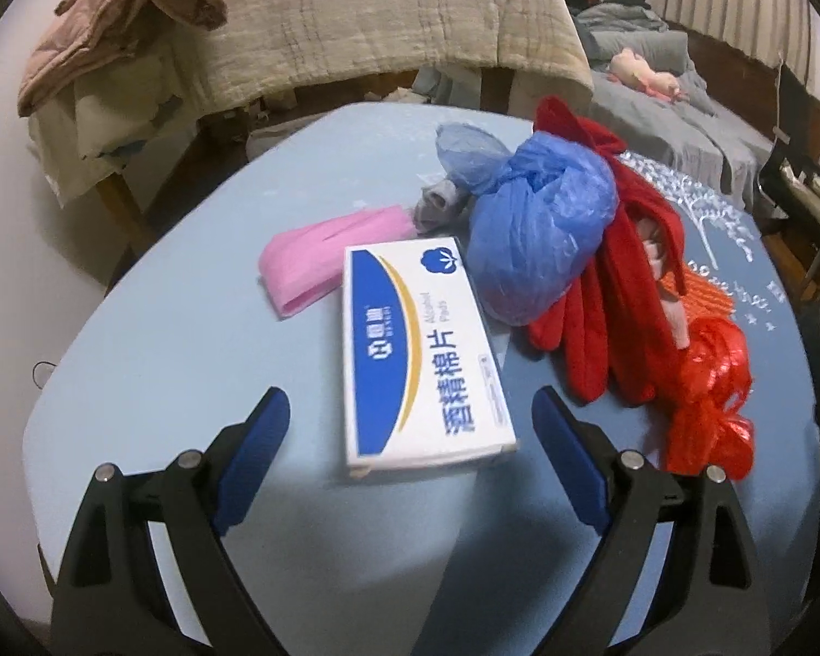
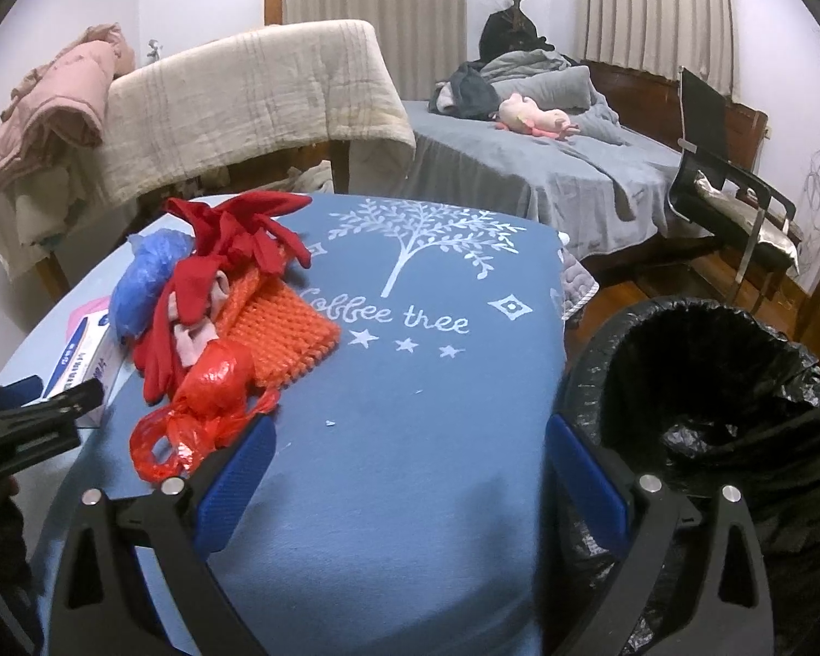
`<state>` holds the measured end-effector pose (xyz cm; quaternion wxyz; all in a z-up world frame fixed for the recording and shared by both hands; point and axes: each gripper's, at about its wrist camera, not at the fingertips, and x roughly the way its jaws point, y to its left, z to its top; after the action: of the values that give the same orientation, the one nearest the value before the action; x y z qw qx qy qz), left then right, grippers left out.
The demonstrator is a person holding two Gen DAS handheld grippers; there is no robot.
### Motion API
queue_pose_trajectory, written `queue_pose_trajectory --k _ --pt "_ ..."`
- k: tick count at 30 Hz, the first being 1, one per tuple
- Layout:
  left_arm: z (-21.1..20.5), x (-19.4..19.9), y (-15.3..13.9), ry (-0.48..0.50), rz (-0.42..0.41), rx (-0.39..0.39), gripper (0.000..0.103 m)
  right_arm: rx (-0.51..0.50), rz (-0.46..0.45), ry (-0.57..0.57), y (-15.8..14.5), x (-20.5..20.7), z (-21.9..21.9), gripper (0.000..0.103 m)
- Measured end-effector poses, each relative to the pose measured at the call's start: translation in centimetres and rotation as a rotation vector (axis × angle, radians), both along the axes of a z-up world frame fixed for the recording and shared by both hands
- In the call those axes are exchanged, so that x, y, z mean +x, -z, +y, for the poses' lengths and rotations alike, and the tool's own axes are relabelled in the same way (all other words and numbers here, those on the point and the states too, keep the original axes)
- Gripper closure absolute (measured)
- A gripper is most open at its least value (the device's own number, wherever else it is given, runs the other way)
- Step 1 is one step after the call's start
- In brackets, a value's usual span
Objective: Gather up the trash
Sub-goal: 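Grasp the Alcohol Pads box with the left tool while the right tool grasps the red bag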
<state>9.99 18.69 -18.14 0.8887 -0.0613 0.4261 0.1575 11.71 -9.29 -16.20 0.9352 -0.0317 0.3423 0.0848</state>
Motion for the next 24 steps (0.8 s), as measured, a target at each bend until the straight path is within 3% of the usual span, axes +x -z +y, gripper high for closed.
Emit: queue_pose_trajectory --k 1,3,4,13,23,24 --pt "0.0 0.2 0.2 0.003 0.005 -0.002 0.018 0.002 0.002 0.002 0.0 0.1 0.0 0.006" --pt "0.2 0.5 0.6 0.01 0.02 -0.018 0.04 0.006 0.005 0.005 0.0 0.1 -0.1 0.006" --pt "0.3 0.5 0.8 0.018 0.026 -0.042 0.047 0.007 0.005 0.003 0.0 0.2 -0.1 0.006" --pt "0.8 -1.6 -0.9 0.048 -0.047 -0.071 0.049 0.041 0.006 -0.043 -0.3 0.0 1.5 0.006" --pt "1.8 -0.4 0.6 0.063 0.044 -0.108 0.044 0.044 0.009 -0.121 -0.3 -0.4 4.9 0.008" --pt "1.8 -0.3 0.6 0.064 0.041 -0.106 0.048 0.046 0.011 -0.122 -0.2 -0.3 4.9 0.008"
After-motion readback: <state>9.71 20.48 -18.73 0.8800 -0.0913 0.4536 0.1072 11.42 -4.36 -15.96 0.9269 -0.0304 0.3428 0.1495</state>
